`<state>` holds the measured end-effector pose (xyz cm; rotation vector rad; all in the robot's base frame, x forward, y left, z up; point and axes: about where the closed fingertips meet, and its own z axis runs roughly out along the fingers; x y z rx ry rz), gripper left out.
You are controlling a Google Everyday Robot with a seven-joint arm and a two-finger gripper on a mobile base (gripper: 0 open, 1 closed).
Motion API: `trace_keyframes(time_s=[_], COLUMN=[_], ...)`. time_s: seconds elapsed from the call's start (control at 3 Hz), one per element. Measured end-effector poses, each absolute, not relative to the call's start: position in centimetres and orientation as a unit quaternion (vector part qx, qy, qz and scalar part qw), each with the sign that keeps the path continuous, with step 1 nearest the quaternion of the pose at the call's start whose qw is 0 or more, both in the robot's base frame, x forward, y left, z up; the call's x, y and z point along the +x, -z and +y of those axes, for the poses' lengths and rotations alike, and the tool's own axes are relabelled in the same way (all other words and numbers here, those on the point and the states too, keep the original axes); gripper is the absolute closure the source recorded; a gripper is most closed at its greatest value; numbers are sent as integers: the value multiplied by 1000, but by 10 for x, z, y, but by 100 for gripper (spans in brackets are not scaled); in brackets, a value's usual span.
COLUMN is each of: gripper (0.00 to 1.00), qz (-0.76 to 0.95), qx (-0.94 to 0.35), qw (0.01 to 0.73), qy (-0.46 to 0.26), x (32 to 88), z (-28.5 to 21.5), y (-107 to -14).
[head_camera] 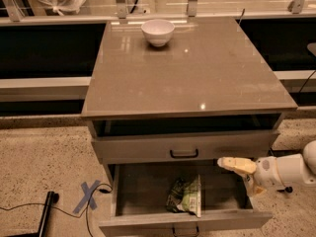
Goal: Pick green jalapeno chip bag from middle drawer and place on counter
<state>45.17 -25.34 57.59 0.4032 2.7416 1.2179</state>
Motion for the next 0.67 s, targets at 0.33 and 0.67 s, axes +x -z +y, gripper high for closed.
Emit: trace_keyframes(time_s=[0.33, 0.67], gripper=[0, 0], qz=[910, 910], qx=[106, 105], qw=[72, 74], qy=[-395, -394], x=[449, 449], z=[-230, -227], y=[-562, -559])
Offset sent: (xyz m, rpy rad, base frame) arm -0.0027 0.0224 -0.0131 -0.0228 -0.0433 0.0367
